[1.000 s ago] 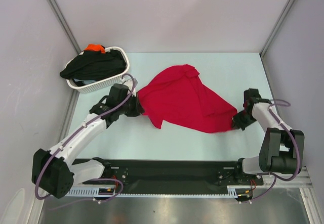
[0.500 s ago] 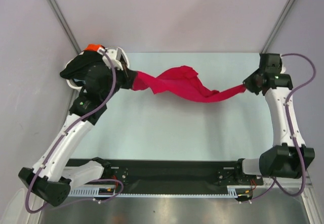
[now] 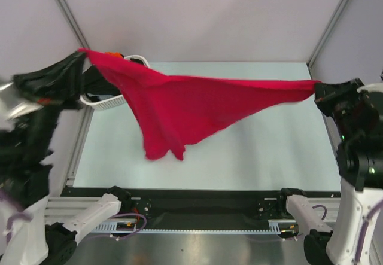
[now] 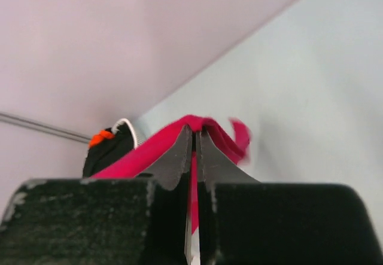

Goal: Fold and stack the t-shirts
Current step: Flatten the tshirt out

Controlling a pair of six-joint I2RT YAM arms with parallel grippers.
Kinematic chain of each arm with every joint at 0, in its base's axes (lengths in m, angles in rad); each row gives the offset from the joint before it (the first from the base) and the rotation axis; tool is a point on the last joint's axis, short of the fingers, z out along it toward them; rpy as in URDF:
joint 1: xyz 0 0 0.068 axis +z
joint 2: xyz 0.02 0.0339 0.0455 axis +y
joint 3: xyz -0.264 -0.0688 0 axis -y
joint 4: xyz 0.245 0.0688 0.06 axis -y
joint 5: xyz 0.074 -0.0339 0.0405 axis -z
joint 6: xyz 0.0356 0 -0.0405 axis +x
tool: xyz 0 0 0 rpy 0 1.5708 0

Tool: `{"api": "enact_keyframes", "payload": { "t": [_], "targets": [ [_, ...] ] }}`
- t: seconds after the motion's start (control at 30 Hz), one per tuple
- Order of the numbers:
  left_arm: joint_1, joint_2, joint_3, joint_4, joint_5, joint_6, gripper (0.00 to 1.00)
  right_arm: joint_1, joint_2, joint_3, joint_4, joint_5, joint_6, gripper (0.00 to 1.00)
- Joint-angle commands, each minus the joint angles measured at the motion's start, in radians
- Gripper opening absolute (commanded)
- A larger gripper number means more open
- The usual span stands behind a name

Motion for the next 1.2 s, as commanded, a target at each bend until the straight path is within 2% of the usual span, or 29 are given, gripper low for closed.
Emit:
{"api": "enact_keyframes", "payload": {
  "t": [0.0,0.1,0.27,0.37,0.47,0.57,0.73,1.0,1.17],
  "targets": [
    [-0.004,-0.044,0.143,0.009,0.110,0.053,0.00,-0.002,-0.092,0.040,-0.036,-0.066,-0.057,0.00],
    [-0.008,-0.075,0.179,0.038,0.132,0.008,0.00,-0.002,-0.141,0.058,-0.079,-0.118,-0.040,0.00],
    [-0.008,-0.039,0.265,0.064,0.179,-0.027,0.00,-0.016,-0.178,0.158,-0.067,-0.190,0.028,0.00],
    [-0.008,0.003,0.266,0.081,0.187,-0.029,0.00,-0.022,-0.137,0.230,-0.051,-0.187,0.003,0.00],
    [-0.008,0.081,0.245,0.099,0.144,0.003,0.00,-0.020,-0.089,0.193,0.016,-0.146,-0.026,0.00],
    [-0.008,0.147,0.197,0.185,0.101,0.028,0.00,-0.020,-0.069,0.129,0.132,-0.123,-0.044,0.00],
    [-0.006,0.244,0.291,0.178,0.086,0.053,0.00,-0.020,0.003,0.191,0.182,-0.107,-0.083,0.00],
    [-0.006,0.174,0.237,0.178,0.115,0.017,0.00,-0.020,-0.048,0.247,0.092,-0.094,-0.133,0.00],
    [-0.008,0.056,0.180,0.161,0.121,0.007,0.00,-0.020,-0.106,0.286,0.010,-0.132,-0.141,0.00]
  ]
}}
